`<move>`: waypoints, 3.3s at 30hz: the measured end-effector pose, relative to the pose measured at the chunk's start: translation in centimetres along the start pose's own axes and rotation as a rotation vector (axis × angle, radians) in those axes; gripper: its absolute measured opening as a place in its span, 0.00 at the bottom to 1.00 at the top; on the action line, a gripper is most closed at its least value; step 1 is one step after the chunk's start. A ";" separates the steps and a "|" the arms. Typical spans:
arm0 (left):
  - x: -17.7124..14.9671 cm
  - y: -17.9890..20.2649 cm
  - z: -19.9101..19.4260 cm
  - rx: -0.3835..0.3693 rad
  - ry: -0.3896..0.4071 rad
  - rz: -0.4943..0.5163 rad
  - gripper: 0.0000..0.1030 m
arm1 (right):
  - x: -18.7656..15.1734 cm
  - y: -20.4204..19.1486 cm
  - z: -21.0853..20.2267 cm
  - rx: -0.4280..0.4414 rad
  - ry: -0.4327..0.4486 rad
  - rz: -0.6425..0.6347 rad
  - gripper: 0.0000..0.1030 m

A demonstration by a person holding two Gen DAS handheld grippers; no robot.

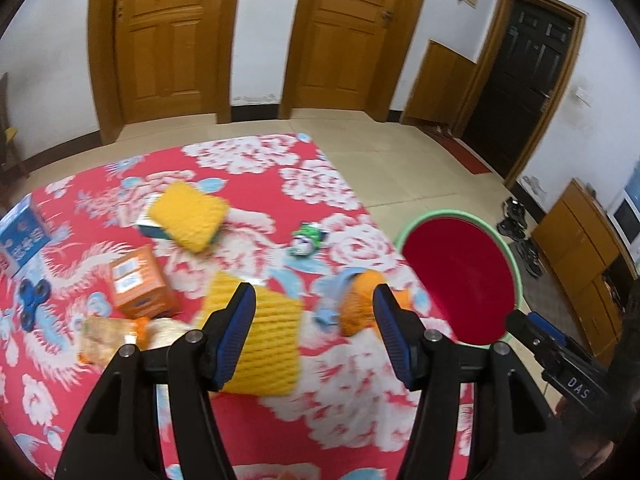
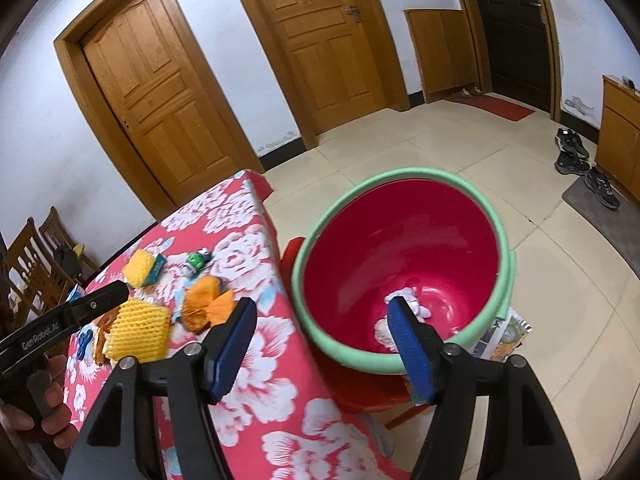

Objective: Collect trash
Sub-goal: 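Move the left tool back over the table toward the orange box, then grasp the orange box with the left tool while the right tool grasps the orange bow wrapper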

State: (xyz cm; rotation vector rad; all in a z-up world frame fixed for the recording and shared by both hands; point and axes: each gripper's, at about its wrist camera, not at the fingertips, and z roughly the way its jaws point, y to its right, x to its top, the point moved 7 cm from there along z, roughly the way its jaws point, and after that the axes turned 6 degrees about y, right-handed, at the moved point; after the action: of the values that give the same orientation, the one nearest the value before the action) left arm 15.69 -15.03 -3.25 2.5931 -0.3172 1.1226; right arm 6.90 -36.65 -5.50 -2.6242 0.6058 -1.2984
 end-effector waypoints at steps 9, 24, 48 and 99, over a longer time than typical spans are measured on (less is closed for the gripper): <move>0.6 -5.8 -0.6 0.118 0.027 -0.068 0.59 | -0.5 -3.5 2.1 0.038 -0.044 -0.038 0.71; 0.1 -10.9 0.9 0.258 0.029 -0.118 0.60 | -1.5 -7.6 5.8 0.080 -0.118 -0.102 0.71; -1.3 -13.2 4.5 0.249 -0.050 -0.167 0.60 | -3.0 -10.2 9.8 0.108 -0.196 -0.083 0.71; 1.6 -9.1 -2.5 0.073 0.107 -0.184 0.53 | 1.6 -10.9 2.4 0.211 0.048 -0.080 0.04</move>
State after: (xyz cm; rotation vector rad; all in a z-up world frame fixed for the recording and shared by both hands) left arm 17.98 -5.78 -2.09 2.5502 -0.0134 1.2218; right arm 12.83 -27.59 -2.47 -2.4745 0.3520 -1.3694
